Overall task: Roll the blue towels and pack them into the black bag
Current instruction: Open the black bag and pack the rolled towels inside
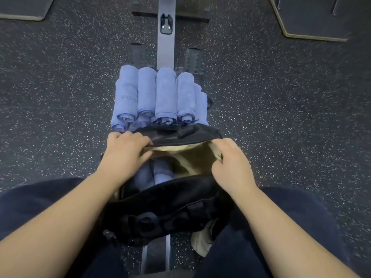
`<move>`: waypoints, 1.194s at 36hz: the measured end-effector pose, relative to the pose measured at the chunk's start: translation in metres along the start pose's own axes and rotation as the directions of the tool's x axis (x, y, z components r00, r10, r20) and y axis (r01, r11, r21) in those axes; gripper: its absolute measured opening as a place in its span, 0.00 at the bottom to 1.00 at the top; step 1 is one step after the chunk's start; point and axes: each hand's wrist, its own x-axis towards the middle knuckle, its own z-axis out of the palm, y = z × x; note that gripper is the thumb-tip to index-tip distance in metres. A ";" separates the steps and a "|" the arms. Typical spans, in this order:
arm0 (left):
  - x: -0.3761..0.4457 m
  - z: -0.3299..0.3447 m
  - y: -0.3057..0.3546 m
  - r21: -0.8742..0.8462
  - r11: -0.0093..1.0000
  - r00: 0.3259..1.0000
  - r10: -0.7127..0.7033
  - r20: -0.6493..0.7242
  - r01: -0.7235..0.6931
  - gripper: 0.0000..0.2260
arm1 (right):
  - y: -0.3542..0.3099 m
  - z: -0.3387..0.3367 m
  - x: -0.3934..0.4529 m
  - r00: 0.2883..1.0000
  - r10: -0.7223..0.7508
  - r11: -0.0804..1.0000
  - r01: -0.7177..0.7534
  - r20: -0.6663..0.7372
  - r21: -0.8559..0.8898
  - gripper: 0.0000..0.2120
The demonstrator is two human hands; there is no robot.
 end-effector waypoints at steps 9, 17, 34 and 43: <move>0.028 -0.012 -0.009 -0.274 0.930 0.952 -0.284 -0.115 0.244 0.11 | 0.001 0.001 0.002 0.999 0.036 0.999 -0.036 0.017 0.014 0.28; 0.038 -0.014 -0.026 -0.631 0.754 0.982 -0.166 0.088 0.184 0.11 | -0.009 0.008 0.010 0.999 0.027 0.997 -0.029 0.026 0.074 0.30; 0.096 0.022 -0.086 -0.629 0.595 0.852 -0.469 0.233 0.500 0.24 | -0.008 0.018 0.011 0.999 0.038 0.989 -0.040 0.017 0.140 0.32; 0.114 0.023 -0.089 -0.698 0.528 0.853 -0.463 0.240 0.484 0.26 | -0.007 0.021 0.015 0.999 0.033 0.990 -0.033 0.006 0.134 0.32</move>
